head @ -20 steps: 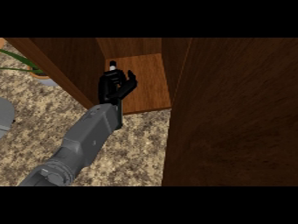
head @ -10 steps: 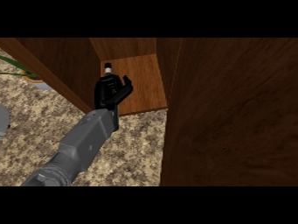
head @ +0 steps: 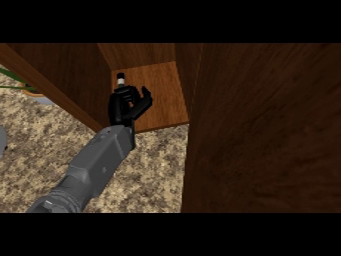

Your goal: Pick up the wine, place it into the cabinet and close the cabinet

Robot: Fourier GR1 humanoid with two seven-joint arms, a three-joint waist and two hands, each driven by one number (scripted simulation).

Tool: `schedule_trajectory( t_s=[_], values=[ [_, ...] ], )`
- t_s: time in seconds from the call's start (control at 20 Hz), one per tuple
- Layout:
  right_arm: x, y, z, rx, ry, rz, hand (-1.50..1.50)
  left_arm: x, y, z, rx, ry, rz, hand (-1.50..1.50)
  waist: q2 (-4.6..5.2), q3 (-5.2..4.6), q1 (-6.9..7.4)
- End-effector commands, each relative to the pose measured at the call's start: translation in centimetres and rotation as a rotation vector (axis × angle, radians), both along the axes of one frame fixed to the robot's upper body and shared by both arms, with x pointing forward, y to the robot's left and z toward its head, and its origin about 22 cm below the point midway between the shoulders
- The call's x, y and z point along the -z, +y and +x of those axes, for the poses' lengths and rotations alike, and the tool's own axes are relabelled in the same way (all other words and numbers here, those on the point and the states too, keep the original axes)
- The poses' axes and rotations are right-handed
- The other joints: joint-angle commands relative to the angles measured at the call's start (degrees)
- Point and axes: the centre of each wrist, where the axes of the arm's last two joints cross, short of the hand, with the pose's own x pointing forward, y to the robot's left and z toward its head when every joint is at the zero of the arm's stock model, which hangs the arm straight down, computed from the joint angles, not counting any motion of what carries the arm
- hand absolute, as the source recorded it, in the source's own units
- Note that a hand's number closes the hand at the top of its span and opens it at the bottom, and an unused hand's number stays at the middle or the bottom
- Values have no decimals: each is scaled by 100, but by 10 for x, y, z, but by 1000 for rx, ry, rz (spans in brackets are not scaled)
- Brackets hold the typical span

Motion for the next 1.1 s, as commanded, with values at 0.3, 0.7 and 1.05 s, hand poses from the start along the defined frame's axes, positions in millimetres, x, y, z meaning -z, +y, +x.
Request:
schedule_trajectory(
  t_s=[0.3, 0.7, 1.05],
  values=[
    [0, -1, -1, -17, -6, 16, -150, -14, -13, 9, -39, 32, -17, 150, 49, -21, -51],
    [-2, -11, 7, 22, 1, 20, -150, -55, -33, 32, -22, 19, 16, 150, 30, -7, 120],
    [6, -15, 3, 32, -8, 30, -150, -67, -38, 40, -31, 29, 12, 150, 96, -5, 208]
  ],
)
